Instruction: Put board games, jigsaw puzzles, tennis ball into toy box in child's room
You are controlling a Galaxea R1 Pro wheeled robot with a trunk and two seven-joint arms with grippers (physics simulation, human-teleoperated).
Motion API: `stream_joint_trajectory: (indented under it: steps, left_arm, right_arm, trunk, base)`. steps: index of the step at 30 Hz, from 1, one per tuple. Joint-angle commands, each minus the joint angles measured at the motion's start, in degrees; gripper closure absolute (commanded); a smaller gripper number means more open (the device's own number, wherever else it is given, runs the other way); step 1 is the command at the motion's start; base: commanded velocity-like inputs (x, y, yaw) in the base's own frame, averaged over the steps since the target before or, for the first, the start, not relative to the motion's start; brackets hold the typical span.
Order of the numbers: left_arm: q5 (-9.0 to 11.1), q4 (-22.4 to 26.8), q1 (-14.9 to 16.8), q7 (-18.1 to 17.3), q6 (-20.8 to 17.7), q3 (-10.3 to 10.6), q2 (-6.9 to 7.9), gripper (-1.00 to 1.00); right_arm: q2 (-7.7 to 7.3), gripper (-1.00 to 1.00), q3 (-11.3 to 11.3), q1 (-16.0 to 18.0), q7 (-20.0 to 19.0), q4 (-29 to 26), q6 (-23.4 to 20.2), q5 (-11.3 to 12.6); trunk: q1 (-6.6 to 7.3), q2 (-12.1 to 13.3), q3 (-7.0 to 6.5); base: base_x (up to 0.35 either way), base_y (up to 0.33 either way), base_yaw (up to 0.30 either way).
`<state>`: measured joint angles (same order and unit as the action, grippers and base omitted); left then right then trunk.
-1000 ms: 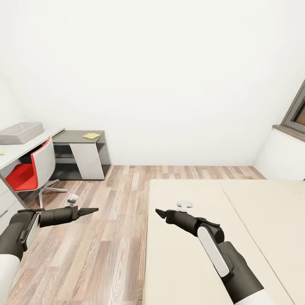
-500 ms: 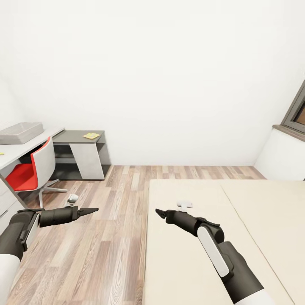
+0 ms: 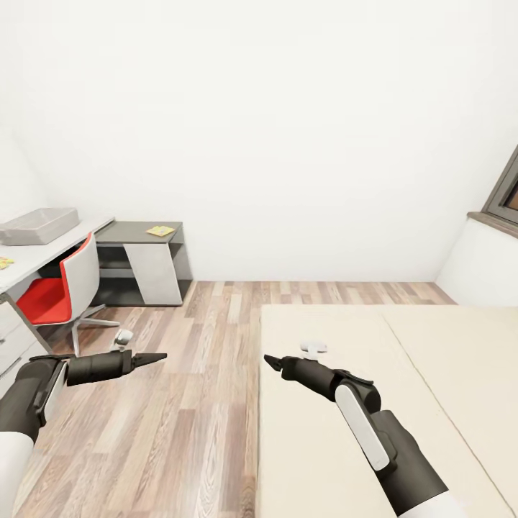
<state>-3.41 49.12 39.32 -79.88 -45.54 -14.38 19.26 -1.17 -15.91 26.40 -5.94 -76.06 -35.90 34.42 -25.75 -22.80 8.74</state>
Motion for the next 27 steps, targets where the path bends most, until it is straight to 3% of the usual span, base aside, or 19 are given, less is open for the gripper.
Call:
stream_joint_trajectory:
  steps: [1, 27]
  left_arm:
    - [-0.37, 0.01, 0.06, -0.43, -0.6, -0.12, -0.02, -1.0]
    - [-0.33, 0.01, 0.06, -0.54, -0.51, -0.17, -0.01, -1.0]
  right_arm:
    - [-0.04, -1.0, -0.02, 0.07, -0.1, -0.05, -0.23, -0.05]
    - [-0.02, -1.0, -0.02, 0.06, -0.08, -0.05, -0.23, -0.05]
  trunk:
    - [-0.04, -0.12, 0.12]
    - [-0.04, -0.12, 0.12]
  base:
    - [0.0, 0.223, 0.0]
    - [0.0, 0.228, 0.0]
